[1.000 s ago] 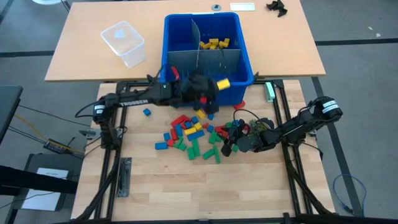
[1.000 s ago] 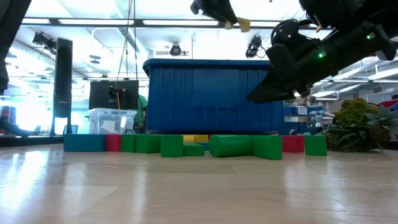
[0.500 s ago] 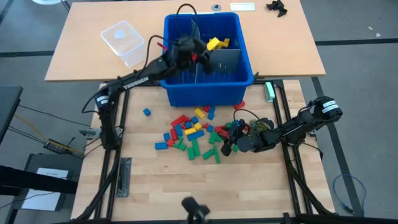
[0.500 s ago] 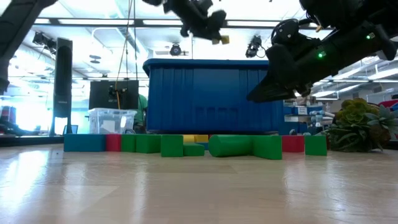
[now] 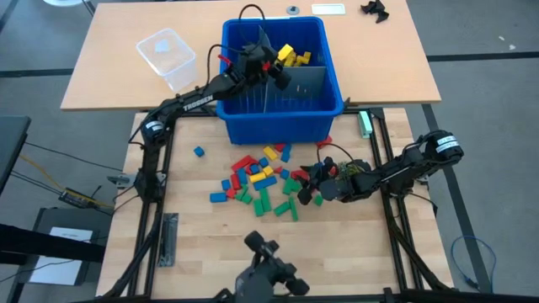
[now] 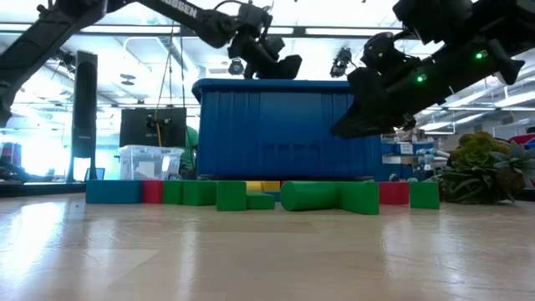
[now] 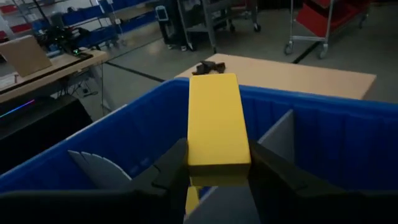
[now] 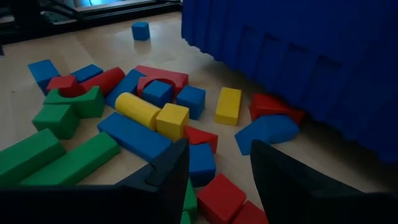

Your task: Sort Items/Unsort Items

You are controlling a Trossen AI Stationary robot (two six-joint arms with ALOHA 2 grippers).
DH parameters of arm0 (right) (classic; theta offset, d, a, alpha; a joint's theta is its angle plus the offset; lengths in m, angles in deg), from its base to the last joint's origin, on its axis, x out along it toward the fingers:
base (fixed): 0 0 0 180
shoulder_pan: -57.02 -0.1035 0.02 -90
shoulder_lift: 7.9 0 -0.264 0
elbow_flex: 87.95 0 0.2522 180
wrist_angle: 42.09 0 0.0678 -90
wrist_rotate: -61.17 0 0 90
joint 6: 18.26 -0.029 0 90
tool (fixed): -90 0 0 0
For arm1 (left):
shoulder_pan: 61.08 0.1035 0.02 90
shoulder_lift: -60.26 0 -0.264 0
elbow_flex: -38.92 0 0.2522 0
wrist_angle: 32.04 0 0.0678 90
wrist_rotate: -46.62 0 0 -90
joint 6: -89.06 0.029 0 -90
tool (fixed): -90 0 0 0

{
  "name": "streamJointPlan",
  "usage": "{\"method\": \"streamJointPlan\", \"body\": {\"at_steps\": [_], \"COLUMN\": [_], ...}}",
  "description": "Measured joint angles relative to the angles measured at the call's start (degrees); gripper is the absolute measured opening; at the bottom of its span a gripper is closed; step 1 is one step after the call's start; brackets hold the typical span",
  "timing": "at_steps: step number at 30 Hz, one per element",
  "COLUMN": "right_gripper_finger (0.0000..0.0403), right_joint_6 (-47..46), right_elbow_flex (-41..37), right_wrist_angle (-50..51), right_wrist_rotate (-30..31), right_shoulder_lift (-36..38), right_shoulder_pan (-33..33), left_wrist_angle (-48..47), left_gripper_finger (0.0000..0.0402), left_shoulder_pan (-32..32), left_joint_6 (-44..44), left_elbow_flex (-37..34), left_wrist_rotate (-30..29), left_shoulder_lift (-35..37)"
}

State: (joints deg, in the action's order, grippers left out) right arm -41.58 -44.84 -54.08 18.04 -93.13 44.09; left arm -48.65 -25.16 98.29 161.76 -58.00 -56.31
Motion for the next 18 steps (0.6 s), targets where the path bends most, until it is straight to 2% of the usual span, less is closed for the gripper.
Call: {"method": "streamJointPlan", "body": {"at_steps": [7,12,15,18], "right_gripper_finger": [0.0171,0.0171,0.0171,0.0171], "right_joint_6": [-0.02,-0.05,0.14,0.47], "right_elbow_flex": [-0.01,-0.01,-0.01,0.02], "right_wrist_angle": [-0.41,-0.56,-1.28,-1.52], "right_wrist_rotate": [0.02,0.07,0.24,0.77], "right_shoulder_lift": [0.0,0.0,0.0,0.0], "right_shoulder_pan": [0.4,0.75,0.77,1.0], "left_wrist_angle": [4.27,5.27,5.5,4.52], "left_gripper_finger": [0.0147,0.0147,0.0147,0.0147], "left_shoulder_pan": [3.71,5.01,5.78,6.43], "left_joint_6": [-5.97,-6.51,-6.52,-7.66], "left_elbow_flex": [0.02,1.47,5.16,11.91], "left_wrist_rotate": [4.06,4.92,6.8,8.85], "left_shoulder_lift": [-1.67,-2.6,-4.64,-8.71]}}
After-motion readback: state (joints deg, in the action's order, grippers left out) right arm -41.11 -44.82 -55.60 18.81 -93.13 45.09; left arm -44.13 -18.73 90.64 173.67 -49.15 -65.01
